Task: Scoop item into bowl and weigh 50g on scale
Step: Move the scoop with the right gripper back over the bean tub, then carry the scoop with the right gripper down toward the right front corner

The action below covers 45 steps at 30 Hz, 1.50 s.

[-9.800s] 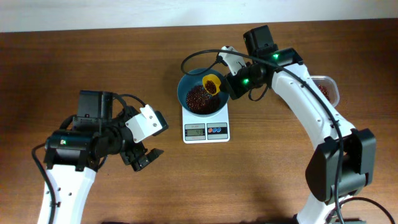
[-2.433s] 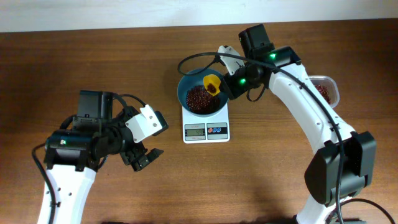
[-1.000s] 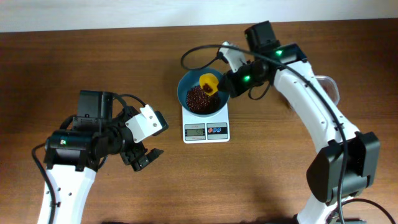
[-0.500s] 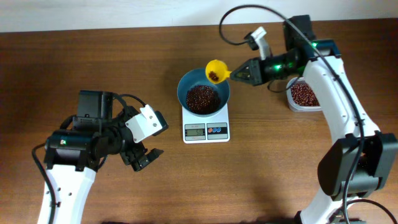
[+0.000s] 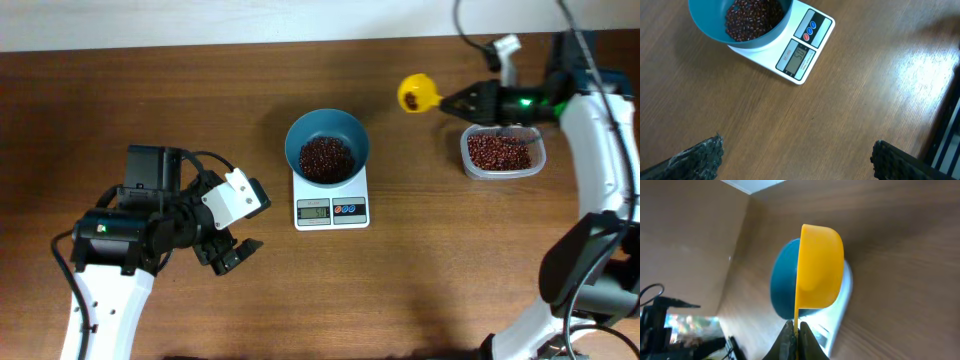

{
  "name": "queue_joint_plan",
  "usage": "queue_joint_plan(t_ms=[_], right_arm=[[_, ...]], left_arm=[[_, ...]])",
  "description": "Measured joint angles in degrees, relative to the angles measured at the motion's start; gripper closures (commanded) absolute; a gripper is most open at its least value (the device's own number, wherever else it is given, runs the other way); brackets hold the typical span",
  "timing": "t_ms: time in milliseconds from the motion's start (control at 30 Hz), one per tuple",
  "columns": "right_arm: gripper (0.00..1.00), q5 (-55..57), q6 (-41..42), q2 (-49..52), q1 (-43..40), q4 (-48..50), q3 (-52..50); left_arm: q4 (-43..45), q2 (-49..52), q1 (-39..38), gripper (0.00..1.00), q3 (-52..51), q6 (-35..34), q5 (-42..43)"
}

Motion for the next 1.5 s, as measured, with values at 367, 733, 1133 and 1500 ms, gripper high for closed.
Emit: queue_joint_plan(t_ms=[367,733,1133,1500], right_arm=[[0.96,13.2,-8.0,0.0,-9.2,-11.8,0.1],[0.96,31.0,-11.0,0.0,-13.2,-11.6,0.1],[0.96,50.1,-10.7,0.0,-6.0,-4.5,0.1],[0.96,63.9,-9.7,0.0,0.0,-3.4,0.1]], left_arm=[[0.0,0.0,0.0,0.01,0.0,0.0,0.0],[0.0,0.0,0.0,0.01,0.0,0.0,0.0],[0.0,0.0,0.0,0.01,0.0,0.0,0.0],[0.0,0.0,0.0,0.01,0.0,0.0,0.0]])
